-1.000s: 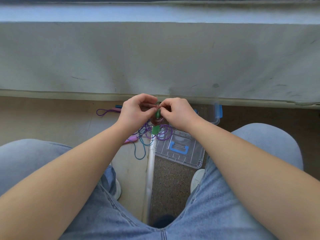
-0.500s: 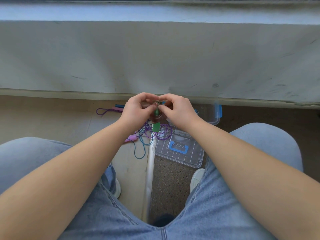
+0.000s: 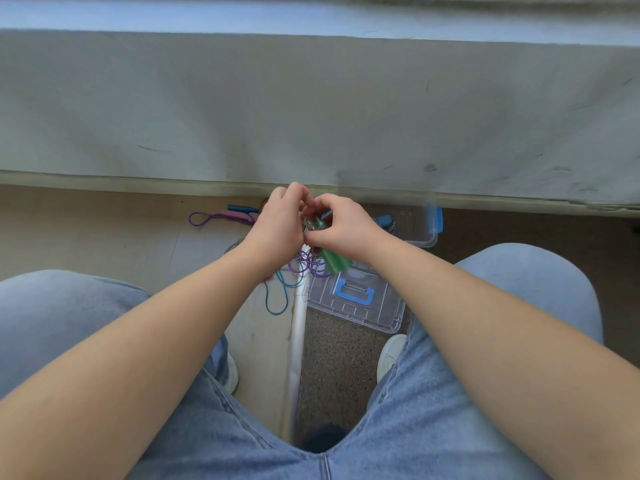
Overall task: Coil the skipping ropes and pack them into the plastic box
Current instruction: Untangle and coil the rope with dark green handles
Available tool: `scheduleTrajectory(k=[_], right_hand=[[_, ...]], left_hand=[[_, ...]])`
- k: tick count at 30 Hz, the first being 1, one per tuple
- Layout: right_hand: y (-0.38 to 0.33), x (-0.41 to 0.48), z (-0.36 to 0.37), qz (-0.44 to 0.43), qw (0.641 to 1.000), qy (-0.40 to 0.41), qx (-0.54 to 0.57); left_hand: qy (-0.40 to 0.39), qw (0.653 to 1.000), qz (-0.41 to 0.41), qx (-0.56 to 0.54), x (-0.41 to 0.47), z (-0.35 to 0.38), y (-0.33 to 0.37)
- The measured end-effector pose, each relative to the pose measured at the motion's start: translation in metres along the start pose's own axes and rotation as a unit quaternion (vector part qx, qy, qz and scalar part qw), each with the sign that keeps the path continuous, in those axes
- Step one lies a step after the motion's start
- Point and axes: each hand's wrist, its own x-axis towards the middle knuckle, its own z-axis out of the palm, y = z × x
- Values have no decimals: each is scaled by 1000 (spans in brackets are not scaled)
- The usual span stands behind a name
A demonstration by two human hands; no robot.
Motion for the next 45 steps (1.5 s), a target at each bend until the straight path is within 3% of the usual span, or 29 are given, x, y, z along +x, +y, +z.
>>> scheduleTrajectory(k=[7,14,18,28,30,32,34,35,40,45], right_hand=[[1,0,0,-15,1000,2,17],[4,3,-5,-12,999,31,24],[3,2,-4,-12,1000,3,14],[1,4,-4,0,998,-55,12],[1,5,-3,-2,999,-47,13],[4,3,-3,7,999,-44,6],[7,0,-4,13,998,-56,-14],[7,-1,-4,12,998,-64,-19],[11,2,-3,19,998,-49,-29],[10,10,-3,29,999,-33,-12]], left_hand=[[41,970,-165,-174,8,-8,0],[-87,982,-99,-135,5,-12,-11],[-46,986,-115,-107,6,-14,-9],[44,953,-233,-191,7,-16,-4],[59,961,-206,-175,7,-10,-5],[31,994,-88,-52,5,-8,-9],[-12,997,37,69,3,-7,-12],[-32,994,56,84,2,-8,-13],[6,996,-87,-36,4,-7,-11],[63,943,-201,-257,13,-15,-11]])
